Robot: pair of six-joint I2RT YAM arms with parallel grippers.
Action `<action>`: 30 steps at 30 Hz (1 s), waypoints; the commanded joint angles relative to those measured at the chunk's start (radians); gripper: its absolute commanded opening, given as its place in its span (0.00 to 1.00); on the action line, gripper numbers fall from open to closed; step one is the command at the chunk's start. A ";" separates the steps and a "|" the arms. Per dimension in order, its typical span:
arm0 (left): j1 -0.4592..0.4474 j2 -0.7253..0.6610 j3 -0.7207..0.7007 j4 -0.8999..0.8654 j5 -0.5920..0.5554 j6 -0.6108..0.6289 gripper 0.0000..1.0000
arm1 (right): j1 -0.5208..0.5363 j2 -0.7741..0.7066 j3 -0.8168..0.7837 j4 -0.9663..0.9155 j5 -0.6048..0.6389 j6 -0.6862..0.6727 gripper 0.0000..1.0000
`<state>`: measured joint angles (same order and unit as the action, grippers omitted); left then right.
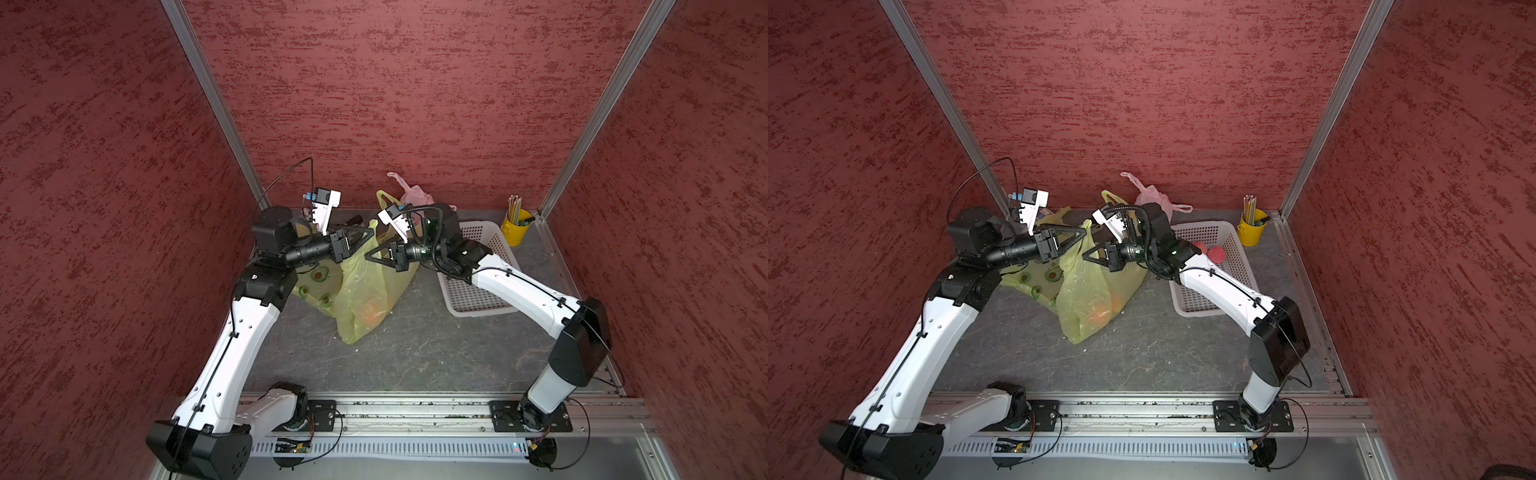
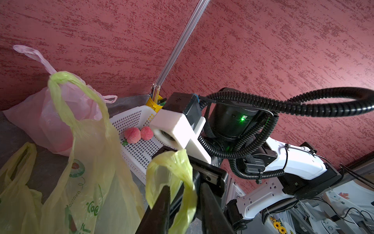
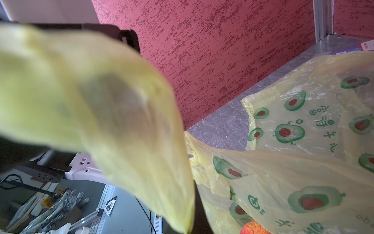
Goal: Place the peach into a plastic bag & tie a knot
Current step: Adjust the plastic bag at the center of the board.
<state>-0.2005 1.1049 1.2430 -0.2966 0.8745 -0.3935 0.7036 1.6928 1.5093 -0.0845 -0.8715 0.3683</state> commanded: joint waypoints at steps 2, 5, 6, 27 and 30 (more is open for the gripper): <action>-0.011 0.005 0.030 -0.013 -0.019 0.018 0.04 | 0.005 -0.026 -0.015 -0.021 0.023 -0.026 0.00; -0.003 -0.004 0.041 -0.024 -0.087 0.013 0.00 | 0.005 -0.031 -0.034 -0.027 0.034 -0.039 0.00; 0.002 -0.011 0.050 -0.029 -0.122 0.012 0.00 | 0.005 -0.037 -0.043 -0.028 0.041 -0.043 0.00; -0.009 -0.036 0.004 0.100 -0.103 -0.161 0.00 | 0.021 -0.162 0.029 -0.085 0.253 -0.105 0.88; -0.024 -0.034 0.007 0.100 -0.126 -0.163 0.00 | 0.053 -0.150 0.079 -0.124 0.333 -0.126 0.89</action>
<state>-0.2119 1.0763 1.2560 -0.2234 0.7616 -0.5468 0.7227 1.5597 1.5322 -0.1703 -0.6338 0.2714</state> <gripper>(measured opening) 0.047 0.885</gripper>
